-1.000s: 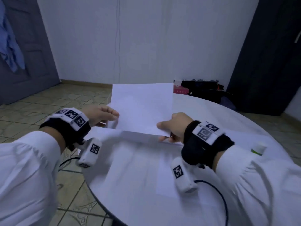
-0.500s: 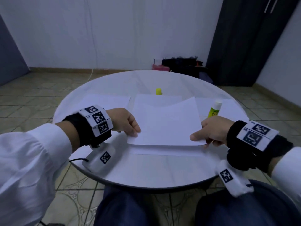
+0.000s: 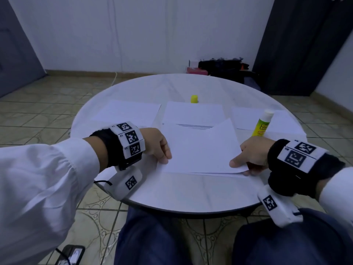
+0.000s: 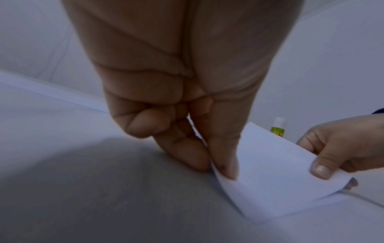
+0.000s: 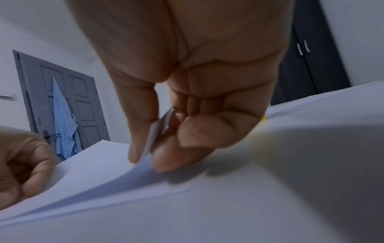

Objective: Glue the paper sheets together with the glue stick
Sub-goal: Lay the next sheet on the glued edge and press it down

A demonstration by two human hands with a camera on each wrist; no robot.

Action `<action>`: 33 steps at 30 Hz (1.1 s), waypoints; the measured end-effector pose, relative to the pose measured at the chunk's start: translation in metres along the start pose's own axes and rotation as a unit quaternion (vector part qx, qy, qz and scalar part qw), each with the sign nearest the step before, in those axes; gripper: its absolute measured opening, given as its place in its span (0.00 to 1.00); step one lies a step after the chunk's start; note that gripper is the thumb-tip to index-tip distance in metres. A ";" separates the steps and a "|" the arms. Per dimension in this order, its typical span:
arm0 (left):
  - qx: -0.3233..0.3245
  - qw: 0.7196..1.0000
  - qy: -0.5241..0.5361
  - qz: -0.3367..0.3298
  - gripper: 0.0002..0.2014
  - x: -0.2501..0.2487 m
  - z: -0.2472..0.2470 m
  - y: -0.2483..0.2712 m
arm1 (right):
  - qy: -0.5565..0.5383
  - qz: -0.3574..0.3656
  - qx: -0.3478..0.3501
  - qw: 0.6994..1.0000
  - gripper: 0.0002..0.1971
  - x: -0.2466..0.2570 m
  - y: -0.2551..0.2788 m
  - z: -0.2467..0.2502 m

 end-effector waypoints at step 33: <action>-0.003 1.000 -0.025 -0.010 0.08 0.000 -0.001 -0.002 | 0.030 0.000 0.007 1.000 0.22 -0.008 -0.005 0.014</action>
Point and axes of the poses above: each hand's wrist, its own y-axis away from the middle knuckle, its own z-axis out of the back of the hand, x = y × z, the point moved 5 cm from there along -y, towards the middle knuckle, and after that the axes turned 10 degrees about x, right-handed, at the moved point
